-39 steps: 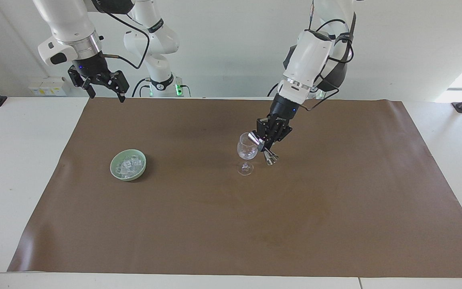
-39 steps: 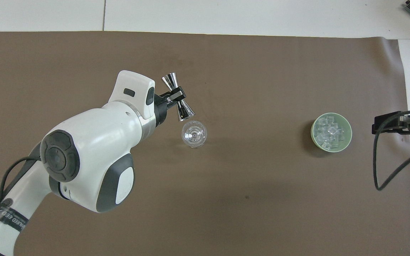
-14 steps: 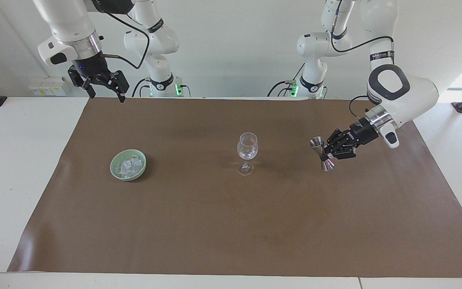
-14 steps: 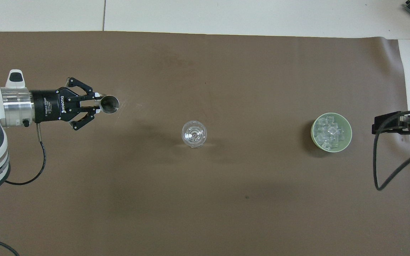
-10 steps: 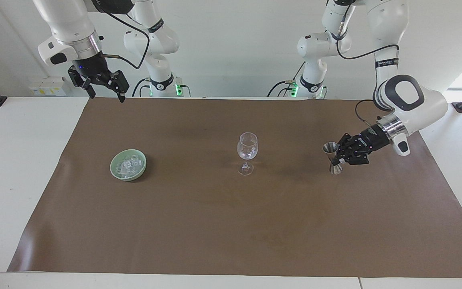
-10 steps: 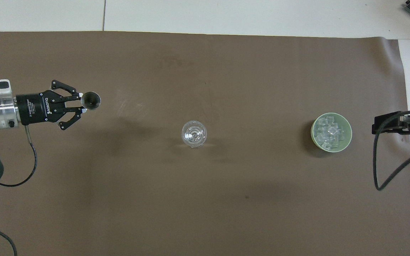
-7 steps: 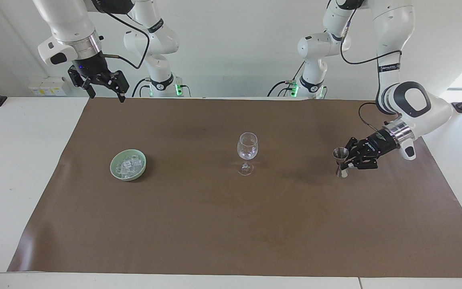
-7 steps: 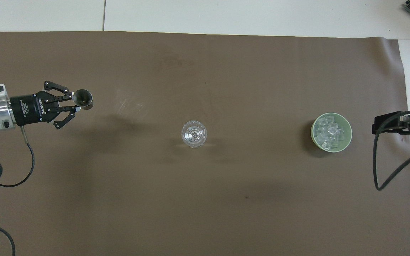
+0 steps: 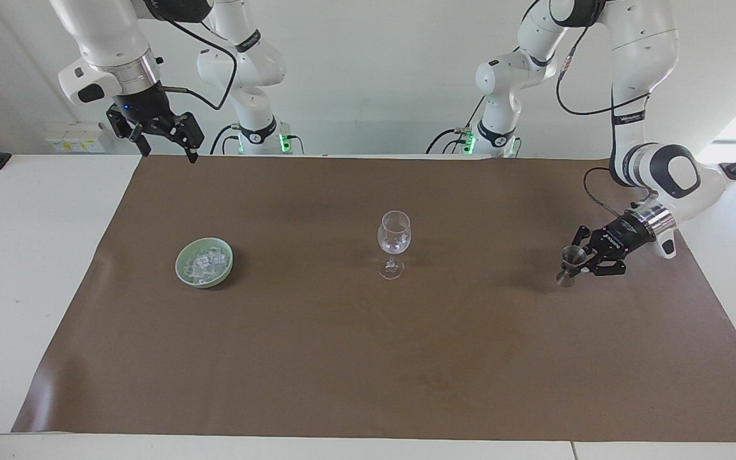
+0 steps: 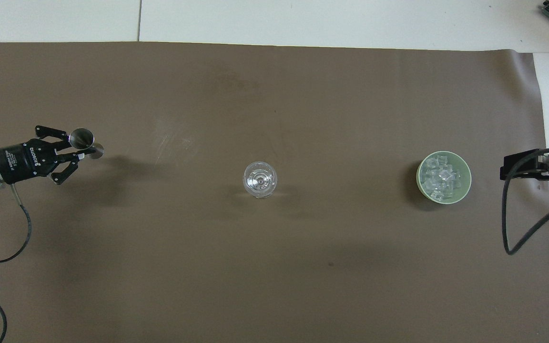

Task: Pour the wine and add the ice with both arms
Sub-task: 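Lower the jigger onto the table and open the left gripper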

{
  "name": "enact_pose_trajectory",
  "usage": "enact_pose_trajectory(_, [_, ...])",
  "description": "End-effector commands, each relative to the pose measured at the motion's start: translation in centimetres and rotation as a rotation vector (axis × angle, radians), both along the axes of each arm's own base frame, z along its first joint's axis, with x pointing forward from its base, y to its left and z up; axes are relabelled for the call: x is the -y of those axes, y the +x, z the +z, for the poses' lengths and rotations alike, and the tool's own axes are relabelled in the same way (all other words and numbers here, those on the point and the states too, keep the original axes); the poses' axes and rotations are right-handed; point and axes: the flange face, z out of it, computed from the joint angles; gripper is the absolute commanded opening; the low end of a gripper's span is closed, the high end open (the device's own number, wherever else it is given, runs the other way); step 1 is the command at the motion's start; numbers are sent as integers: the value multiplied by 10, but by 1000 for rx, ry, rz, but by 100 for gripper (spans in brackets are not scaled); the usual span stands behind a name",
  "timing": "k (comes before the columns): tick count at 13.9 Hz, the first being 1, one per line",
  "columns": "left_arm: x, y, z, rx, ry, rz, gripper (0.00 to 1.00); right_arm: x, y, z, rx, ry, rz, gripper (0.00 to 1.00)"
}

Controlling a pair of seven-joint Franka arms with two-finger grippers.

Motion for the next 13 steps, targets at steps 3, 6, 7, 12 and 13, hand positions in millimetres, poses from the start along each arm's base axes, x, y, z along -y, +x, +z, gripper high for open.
enact_pose_trajectory(3, [8,-26,-32,17,-63,18,0,5,-17,-7,-36,19,21,100])
enact_pose_trajectory(6, [9,-29,-43,1,-68,18,0,5,-22,-11,-46,20,24,100])
enact_pose_trajectory(7, [8,-31,-48,-8,-70,21,0,5,-22,-11,-44,20,24,100])
enact_pose_trajectory(12, [-2,-38,-68,-28,-87,33,0,5,-22,-12,-46,20,24,100])
enact_pose_trajectory(13, [-2,-38,-68,-28,-87,33,0,5,-22,-12,-46,20,24,100])
